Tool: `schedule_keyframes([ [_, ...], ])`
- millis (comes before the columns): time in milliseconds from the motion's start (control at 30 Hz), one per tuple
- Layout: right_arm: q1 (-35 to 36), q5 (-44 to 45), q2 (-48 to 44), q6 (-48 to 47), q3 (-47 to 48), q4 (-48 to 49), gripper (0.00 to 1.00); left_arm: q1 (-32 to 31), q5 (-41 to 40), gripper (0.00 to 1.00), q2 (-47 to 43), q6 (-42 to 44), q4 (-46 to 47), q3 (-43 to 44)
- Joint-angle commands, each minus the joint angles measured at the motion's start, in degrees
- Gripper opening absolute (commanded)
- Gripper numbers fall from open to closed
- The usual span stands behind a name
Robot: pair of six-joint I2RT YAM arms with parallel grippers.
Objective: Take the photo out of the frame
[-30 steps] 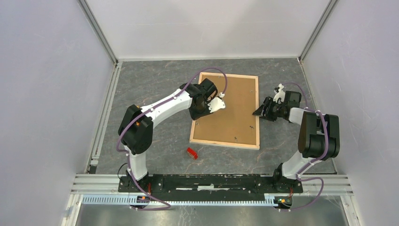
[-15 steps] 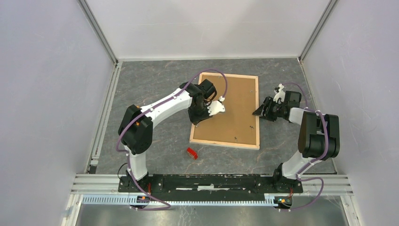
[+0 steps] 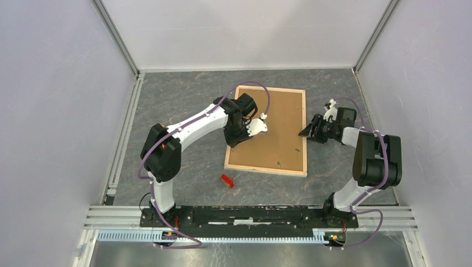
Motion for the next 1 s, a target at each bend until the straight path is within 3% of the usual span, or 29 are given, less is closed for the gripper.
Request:
schedule_keyframes([
  [0,1.23,2.44,1.96,-0.37,-1.34,-3.21,0.56,-0.35,-0.86,0.02,-1.37,-2.04,0.21,2.19],
  [567,1.32,2.78,1.18,-0.63,-1.86,-2.88,0.56,-0.22,-6.04,0.02,-1.16,-3.67,3.55,1.76],
  [967,1.32,2.81,1.19,-0.6,-1.96,-2.69,0.56,-0.36,-3.93,0.02,0.32,-3.79,2.98,1.3],
])
